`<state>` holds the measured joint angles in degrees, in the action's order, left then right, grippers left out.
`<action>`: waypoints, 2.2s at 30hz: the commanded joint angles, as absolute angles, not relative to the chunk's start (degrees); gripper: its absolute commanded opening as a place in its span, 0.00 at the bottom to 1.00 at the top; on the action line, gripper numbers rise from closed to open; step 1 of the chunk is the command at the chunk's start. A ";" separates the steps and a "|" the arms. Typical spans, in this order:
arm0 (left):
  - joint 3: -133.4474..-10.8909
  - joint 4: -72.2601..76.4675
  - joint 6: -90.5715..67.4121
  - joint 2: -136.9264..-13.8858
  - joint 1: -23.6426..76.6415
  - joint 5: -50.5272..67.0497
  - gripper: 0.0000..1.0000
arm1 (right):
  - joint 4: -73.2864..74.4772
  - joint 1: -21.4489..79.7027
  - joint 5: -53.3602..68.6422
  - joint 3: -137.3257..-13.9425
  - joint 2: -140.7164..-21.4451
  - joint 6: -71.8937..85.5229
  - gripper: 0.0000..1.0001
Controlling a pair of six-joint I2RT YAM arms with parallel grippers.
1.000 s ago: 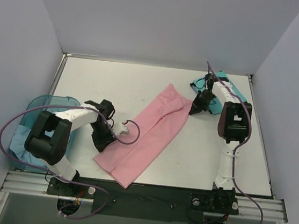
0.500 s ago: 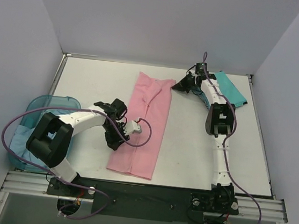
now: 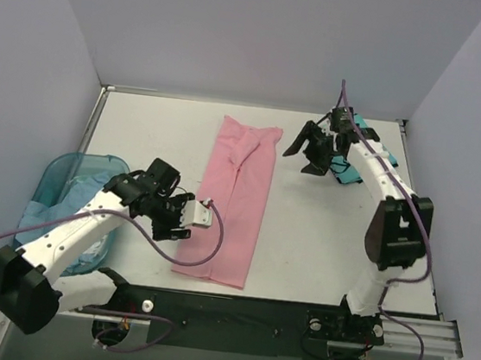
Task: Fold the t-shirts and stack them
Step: Rotate the tshirt 90 degrees, then grab the bottom of the folded rectangular tshirt with both arms
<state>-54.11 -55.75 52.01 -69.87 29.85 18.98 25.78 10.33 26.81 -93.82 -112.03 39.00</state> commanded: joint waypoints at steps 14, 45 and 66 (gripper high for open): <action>-29.35 -46.14 74.89 -47.73 35.07 26.89 0.78 | 18.47 39.89 32.25 -46.85 -93.60 52.64 0.65; -35.95 -32.79 61.52 -62.40 61.34 19.33 0.86 | 27.25 31.64 27.86 -33.49 -83.41 45.00 0.39; -31.81 -28.47 65.67 -66.19 63.28 15.73 0.00 | 21.70 34.54 29.71 -34.28 -85.00 46.41 0.00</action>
<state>-30.94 -28.71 66.28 -67.09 63.02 13.80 20.12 34.17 34.96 -33.98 -87.15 47.46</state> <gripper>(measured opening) 0.238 0.010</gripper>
